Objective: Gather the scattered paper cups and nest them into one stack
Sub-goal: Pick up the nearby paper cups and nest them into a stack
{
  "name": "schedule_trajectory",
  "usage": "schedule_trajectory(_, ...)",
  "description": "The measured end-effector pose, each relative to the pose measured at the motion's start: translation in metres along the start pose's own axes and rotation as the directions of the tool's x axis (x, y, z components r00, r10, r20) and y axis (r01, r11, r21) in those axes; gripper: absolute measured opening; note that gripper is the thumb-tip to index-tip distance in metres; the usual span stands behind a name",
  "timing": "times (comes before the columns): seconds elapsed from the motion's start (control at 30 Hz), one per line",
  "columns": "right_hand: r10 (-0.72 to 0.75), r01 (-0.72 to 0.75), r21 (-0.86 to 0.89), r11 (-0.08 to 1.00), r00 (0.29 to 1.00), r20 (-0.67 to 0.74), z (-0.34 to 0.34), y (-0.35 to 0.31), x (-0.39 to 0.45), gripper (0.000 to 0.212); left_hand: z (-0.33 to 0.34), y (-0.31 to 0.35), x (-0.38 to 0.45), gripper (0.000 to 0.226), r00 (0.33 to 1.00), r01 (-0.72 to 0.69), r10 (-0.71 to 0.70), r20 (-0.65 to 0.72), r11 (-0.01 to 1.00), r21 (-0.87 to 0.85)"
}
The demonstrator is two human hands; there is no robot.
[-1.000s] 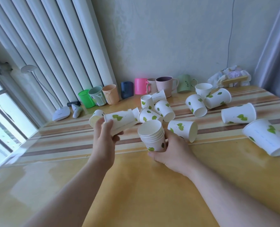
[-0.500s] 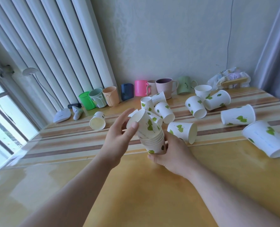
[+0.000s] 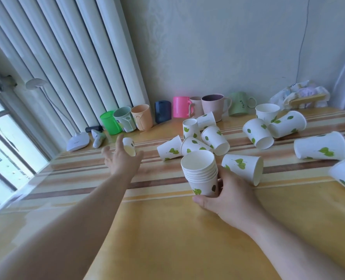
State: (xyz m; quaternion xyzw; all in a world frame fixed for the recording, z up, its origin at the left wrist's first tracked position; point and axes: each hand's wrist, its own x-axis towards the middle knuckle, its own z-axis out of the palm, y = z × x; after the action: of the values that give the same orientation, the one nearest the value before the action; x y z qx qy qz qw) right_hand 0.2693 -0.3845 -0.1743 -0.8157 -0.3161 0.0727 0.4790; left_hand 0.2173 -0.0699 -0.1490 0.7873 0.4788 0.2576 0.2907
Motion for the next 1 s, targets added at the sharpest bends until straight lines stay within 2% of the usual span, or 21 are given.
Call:
schedule_trajectory(0.07,-0.008,0.008,0.013,1.000,1.000,0.018,0.000,0.002,0.001,0.044,0.007,-0.003,0.017,0.077,0.998,0.020,-0.023,0.052,0.998,0.055)
schedule_trajectory(0.2,-0.013,0.013,0.018,1.000,1.000,0.028,-0.001,0.003,0.002,0.045,0.019,-0.012,0.023,0.051,0.999,-0.041,0.041,-0.007,0.998,-0.049)
schedule_trajectory(0.3,0.002,-0.002,0.024,1.000,1.000,0.017,-0.001,0.004,0.003,0.046,0.014,-0.011,0.000,0.060,0.996,-0.088,0.089,0.009,0.993,-0.082)
schedule_trajectory(0.37,0.004,-0.004,0.023,1.000,1.000,0.014,-0.002,0.002,0.002,0.047,0.003,-0.009,-0.025,0.069,0.997,-0.062,0.068,0.034,0.986,-0.153)
schedule_trajectory(0.47,0.014,-0.015,0.022,1.000,0.999,0.029,-0.003,-0.002,0.001,0.047,-0.012,-0.009,-0.071,0.062,0.995,-0.038,0.063,0.073,0.949,-0.312)
schedule_trajectory(0.53,0.011,-0.012,0.023,1.000,0.999,0.038,-0.003,-0.003,-0.001,0.049,-0.020,-0.005,-0.100,0.058,0.991,-0.059,0.109,0.083,0.887,-0.458)
schedule_trajectory(0.6,0.001,-0.002,0.028,1.000,0.999,0.043,-0.003,-0.004,-0.003,0.051,-0.031,0.007,-0.125,0.060,0.977,-0.074,0.180,0.110,0.779,-0.622)
schedule_trajectory(0.7,-0.029,0.028,0.031,0.999,0.999,0.038,-0.003,-0.005,-0.005,0.053,-0.051,0.036,-0.149,0.077,0.924,-0.154,0.367,0.106,0.612,-0.776)
schedule_trajectory(0.77,-0.042,0.041,0.032,0.999,0.999,0.032,-0.002,-0.004,-0.006,0.055,-0.059,0.055,-0.158,0.076,0.878,-0.209,0.464,0.118,0.593,-0.777)
schedule_trajectory(0.87,-0.050,0.049,0.052,0.997,0.998,0.033,-0.003,-0.001,-0.008,0.058,-0.056,0.069,-0.164,0.064,0.817,-0.331,0.556,0.154,0.670,-0.664)
schedule_trajectory(1.0,-0.039,0.036,0.064,0.997,0.998,0.049,-0.004,0.000,-0.007,0.061,-0.046,0.070,-0.165,0.070,0.798,-0.411,0.572,0.192,0.749,-0.519)
